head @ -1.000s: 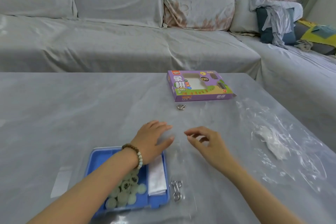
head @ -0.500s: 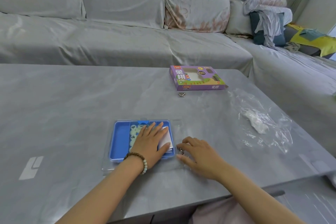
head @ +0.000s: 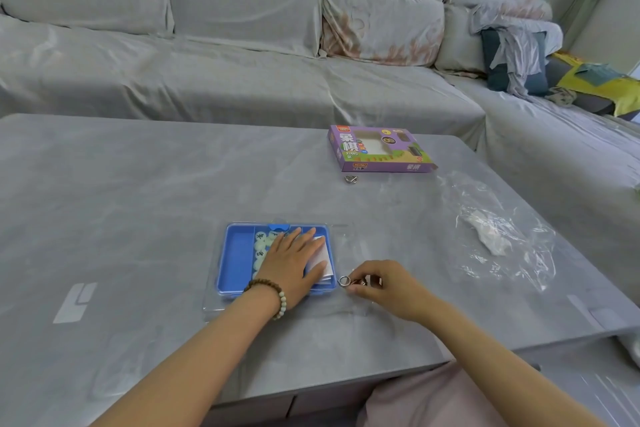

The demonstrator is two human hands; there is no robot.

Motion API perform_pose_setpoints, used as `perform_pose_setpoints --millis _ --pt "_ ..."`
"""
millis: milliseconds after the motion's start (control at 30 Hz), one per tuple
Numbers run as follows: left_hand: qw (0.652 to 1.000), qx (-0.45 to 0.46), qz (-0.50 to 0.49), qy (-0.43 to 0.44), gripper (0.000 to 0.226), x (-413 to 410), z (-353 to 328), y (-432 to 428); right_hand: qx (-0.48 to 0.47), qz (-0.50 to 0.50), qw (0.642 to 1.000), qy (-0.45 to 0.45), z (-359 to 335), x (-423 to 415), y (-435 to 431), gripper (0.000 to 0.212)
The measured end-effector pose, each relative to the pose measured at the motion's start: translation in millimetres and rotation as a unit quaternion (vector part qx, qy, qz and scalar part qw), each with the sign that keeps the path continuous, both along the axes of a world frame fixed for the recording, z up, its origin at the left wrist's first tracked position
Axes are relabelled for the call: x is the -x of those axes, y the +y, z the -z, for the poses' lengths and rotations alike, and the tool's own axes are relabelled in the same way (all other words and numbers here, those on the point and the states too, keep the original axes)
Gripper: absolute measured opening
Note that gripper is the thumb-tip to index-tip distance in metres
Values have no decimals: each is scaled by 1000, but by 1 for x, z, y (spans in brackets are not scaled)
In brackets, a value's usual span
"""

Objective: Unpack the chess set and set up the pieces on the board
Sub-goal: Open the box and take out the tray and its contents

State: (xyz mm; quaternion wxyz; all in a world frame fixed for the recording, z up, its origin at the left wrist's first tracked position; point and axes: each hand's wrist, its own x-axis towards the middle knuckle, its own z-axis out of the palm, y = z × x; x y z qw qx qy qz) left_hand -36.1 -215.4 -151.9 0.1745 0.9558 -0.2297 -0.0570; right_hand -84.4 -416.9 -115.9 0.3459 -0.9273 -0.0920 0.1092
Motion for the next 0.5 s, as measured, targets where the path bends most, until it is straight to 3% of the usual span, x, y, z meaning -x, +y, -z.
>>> perform_pose_setpoints --millis 67,200,367,500 --pt "999 47 -2 5 50 0 -1 0 -22 12 1000 -6 -1 -2 -2 6" --pt "970 235 -16 55 43 9 -11 -4 -80 47 996 -7 -4 -5 -8 4" --pt "943 299 8 143 37 16 -29 -27 -173 82 981 40 -16 -9 -11 3" --pt "869 398 -60 288 28 7 -39 -42 -141 66 986 57 -24 -22 -15 13"
